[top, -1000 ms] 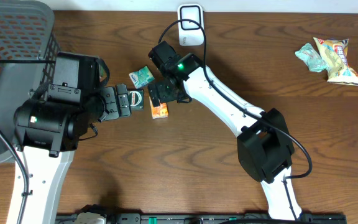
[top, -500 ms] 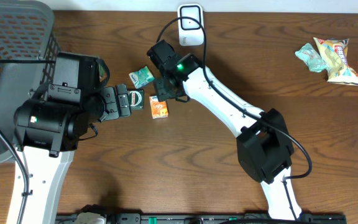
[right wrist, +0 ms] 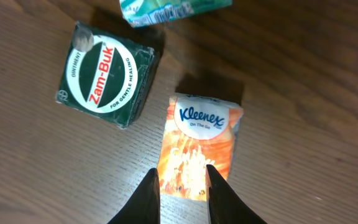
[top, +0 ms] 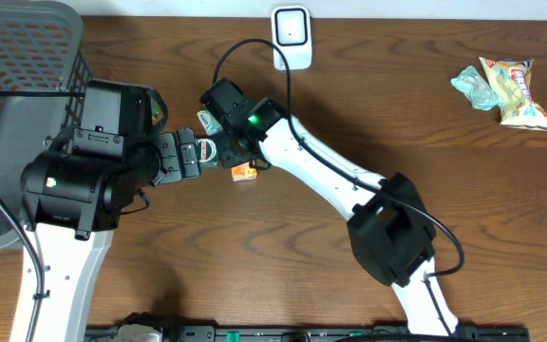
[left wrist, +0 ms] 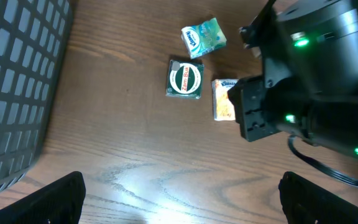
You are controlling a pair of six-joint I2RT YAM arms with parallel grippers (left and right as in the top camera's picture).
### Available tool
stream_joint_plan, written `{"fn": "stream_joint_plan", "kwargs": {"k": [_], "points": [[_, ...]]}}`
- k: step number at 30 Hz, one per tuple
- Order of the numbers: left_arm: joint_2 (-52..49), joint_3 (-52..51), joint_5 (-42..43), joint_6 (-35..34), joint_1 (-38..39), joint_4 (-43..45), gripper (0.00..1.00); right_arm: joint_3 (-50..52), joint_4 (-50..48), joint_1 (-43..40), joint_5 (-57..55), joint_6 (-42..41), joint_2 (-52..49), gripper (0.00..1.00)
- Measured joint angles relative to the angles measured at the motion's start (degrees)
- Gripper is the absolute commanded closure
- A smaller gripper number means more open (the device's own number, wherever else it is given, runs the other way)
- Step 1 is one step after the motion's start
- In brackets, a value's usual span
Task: Scan the item barcode
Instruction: 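Lower and close the right gripper on the Kleenex pack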
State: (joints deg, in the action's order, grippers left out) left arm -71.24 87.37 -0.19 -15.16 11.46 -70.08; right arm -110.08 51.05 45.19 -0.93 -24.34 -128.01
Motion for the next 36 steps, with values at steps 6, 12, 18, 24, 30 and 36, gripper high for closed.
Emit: {"fn": "stream_joint_plan", "kwargs": {"k": [6, 12, 18, 24, 30, 36], "points": [[0.00, 0.00, 0.00, 0.00, 0.00, 0.00, 0.02, 0.04, 0.46, 0.09, 0.02, -0.96, -3.91, 0.77], [0.00, 0.00, 0.00, 0.00, 0.00, 0.00, 0.02, 0.24, 2.62, 0.09, -2.10, -1.11, -4.74, 0.78], [0.00, 0.00, 0.00, 0.00, 0.00, 0.00, 0.02, 0.24, 7.80, -0.61, -9.49, -2.23, -4.74, 0.91], [0.00, 0.00, 0.00, 0.00, 0.00, 0.00, 0.02, 0.24, 11.47, -4.07, -12.66, -3.61, -4.74, 0.99], [0.00, 0.00, 0.00, 0.00, 0.00, 0.00, 0.02, 0.24, 14.34, -6.71, -12.63, -3.72, -4.68, 0.98], [0.00, 0.00, 0.00, 0.00, 0.00, 0.00, 0.02, 0.35, 15.45, -6.54, -11.82, -3.78, -1.79, 0.54]]}}
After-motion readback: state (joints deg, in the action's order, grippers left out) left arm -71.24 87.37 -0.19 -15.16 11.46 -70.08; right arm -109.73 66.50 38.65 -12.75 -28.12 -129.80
